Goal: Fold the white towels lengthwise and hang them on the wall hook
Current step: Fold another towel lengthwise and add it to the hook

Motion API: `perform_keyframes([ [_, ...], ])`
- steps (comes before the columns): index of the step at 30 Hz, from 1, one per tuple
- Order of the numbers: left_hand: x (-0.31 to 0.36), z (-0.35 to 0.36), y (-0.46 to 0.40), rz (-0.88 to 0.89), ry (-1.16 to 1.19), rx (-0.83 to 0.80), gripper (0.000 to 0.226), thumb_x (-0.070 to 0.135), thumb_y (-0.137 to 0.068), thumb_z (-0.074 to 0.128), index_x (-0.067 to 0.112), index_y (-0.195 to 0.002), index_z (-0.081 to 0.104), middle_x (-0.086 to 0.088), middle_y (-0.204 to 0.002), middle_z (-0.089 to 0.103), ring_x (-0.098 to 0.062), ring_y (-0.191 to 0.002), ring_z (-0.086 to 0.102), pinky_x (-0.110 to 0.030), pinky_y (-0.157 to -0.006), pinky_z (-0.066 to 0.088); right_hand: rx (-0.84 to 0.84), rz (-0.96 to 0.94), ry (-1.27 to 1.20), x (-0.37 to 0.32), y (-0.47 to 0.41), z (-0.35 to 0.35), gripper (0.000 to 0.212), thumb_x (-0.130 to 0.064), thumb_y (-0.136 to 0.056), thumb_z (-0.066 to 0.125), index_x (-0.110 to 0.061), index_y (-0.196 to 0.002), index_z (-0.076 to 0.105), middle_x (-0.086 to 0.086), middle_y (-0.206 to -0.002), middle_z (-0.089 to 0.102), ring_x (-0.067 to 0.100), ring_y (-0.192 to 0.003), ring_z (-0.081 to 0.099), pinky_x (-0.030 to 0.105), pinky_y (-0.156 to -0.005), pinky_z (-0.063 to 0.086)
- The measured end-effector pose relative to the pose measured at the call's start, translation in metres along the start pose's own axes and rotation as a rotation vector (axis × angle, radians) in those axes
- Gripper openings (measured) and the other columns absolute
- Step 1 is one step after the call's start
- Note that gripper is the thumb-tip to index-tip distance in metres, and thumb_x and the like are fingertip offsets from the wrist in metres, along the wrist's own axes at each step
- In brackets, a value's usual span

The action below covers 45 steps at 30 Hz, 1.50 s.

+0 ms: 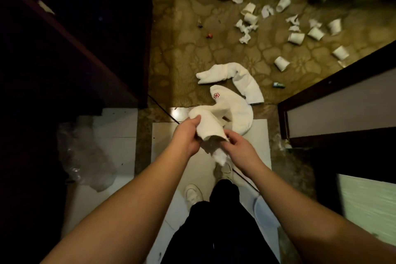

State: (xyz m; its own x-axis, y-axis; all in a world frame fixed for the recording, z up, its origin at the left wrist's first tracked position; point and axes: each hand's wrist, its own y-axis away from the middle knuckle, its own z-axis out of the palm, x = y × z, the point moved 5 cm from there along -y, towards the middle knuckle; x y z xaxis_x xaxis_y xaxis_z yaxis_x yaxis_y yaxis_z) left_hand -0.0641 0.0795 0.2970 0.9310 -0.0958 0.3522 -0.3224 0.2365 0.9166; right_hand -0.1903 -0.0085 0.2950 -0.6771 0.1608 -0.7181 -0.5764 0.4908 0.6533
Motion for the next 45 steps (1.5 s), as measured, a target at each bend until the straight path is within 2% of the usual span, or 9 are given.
perform_keyframes([
  [6, 0.028, -0.006, 0.116, 0.115, -0.124, 0.009, 0.027, 0.014, -0.100, 0.057, 0.002, -0.125, 0.054, -0.016, -0.114, 0.067, -0.030, -0.097, 0.066, -0.044, -0.079, 0.053, 0.124, -0.227, 0.166, -0.098, 0.093, -0.047, 0.020, -0.012, -0.093, 0.063, -0.030, -0.093, 0.070, -0.013, -0.088, 0.069, 0.010, -0.092, 0.063, 0.023, -0.082, 0.044],
  [10, 0.047, -0.017, 0.189, 0.424, -0.435, 0.018, 0.049, 0.048, -0.095, 0.059, 0.019, -0.134, 0.052, -0.005, -0.124, 0.063, -0.024, -0.104, 0.064, -0.038, -0.087, 0.055, 0.040, -0.469, 0.398, -0.172, 0.161, -0.058, 0.016, -0.013, -0.095, 0.062, -0.017, -0.105, 0.074, -0.011, -0.095, 0.065, 0.004, -0.092, 0.056, 0.006, -0.072, 0.038],
  [15, 0.030, -0.018, 0.286, 0.717, -0.785, -0.301, 0.038, 0.049, -0.097, 0.057, 0.027, -0.128, 0.055, 0.001, -0.116, 0.066, -0.018, -0.100, 0.064, -0.027, -0.089, 0.054, -0.021, -0.695, 0.558, -0.242, 0.236, -0.055, 0.015, -0.028, -0.097, 0.060, -0.027, -0.092, 0.074, -0.009, -0.089, 0.068, 0.003, -0.083, 0.058, 0.020, -0.073, 0.039],
  [17, 0.025, -0.028, 0.319, 0.921, -1.027, -0.163, 0.032, 0.038, -0.095, 0.064, 0.032, -0.125, 0.055, 0.009, -0.109, 0.064, -0.009, -0.092, 0.061, -0.015, -0.074, 0.048, -0.028, -0.766, 0.584, -0.255, 0.269, -0.052, 0.017, -0.033, -0.097, 0.060, -0.039, -0.084, 0.068, -0.011, -0.086, 0.069, 0.003, -0.080, 0.058, 0.019, -0.071, 0.041],
  [22, -0.004, -0.060, 0.391, 1.137, -1.128, 0.180, 0.020, 0.033, -0.098, 0.056, 0.031, -0.117, 0.061, 0.008, -0.098, 0.068, -0.013, -0.088, 0.064, -0.033, -0.071, 0.050, -0.029, -0.943, 0.604, -0.249, 0.355, -0.058, 0.025, -0.028, -0.097, 0.063, -0.040, -0.075, 0.062, -0.024, -0.060, 0.060, -0.012, -0.062, 0.054, 0.009, -0.060, 0.037],
  [25, -0.034, -0.088, 0.426, 1.178, -1.205, 0.288, 0.024, 0.023, -0.101, 0.048, 0.028, -0.116, 0.066, 0.006, -0.100, 0.066, -0.013, -0.087, 0.061, -0.031, -0.068, 0.045, 0.019, -0.991, 0.659, -0.225, 0.397, -0.067, 0.036, -0.033, -0.096, 0.063, -0.039, -0.062, 0.055, -0.027, -0.053, 0.055, -0.009, -0.056, 0.049, 0.018, -0.059, 0.033],
  [34, -0.143, -0.204, 0.537, 1.159, -1.185, 0.729, 0.028, 0.028, -0.102, 0.047, 0.014, -0.112, 0.070, -0.008, -0.107, 0.061, -0.031, -0.100, 0.062, -0.042, -0.081, 0.051, 0.080, -1.196, 0.652, -0.175, 0.542, -0.068, 0.017, -0.028, -0.101, 0.055, -0.025, -0.090, 0.068, -0.017, -0.072, 0.051, 0.012, -0.077, 0.051, 0.025, -0.072, 0.034],
  [38, -0.195, -0.267, 0.582, 1.041, -1.010, 0.776, 0.032, 0.035, -0.103, 0.051, 0.016, -0.124, 0.065, -0.007, -0.110, 0.068, -0.026, -0.099, 0.063, -0.033, -0.076, 0.046, 0.089, -1.265, 0.628, -0.161, 0.592, -0.065, 0.015, -0.031, -0.101, 0.053, -0.033, -0.090, 0.063, -0.020, -0.076, 0.053, -0.001, -0.073, 0.049, 0.026, -0.069, 0.033],
  [45, -0.299, -0.371, 0.667, 0.966, -0.839, 0.822, 0.026, 0.036, -0.098, 0.059, 0.020, -0.116, 0.068, 0.004, -0.082, 0.061, -0.017, -0.076, 0.061, -0.030, -0.063, 0.045, 0.147, -1.268, 0.736, -0.106, 0.673, -0.039, 0.030, -0.041, -0.101, 0.049, -0.023, -0.102, 0.073, -0.012, -0.081, 0.054, 0.015, -0.088, 0.054, 0.031, -0.074, 0.036],
])
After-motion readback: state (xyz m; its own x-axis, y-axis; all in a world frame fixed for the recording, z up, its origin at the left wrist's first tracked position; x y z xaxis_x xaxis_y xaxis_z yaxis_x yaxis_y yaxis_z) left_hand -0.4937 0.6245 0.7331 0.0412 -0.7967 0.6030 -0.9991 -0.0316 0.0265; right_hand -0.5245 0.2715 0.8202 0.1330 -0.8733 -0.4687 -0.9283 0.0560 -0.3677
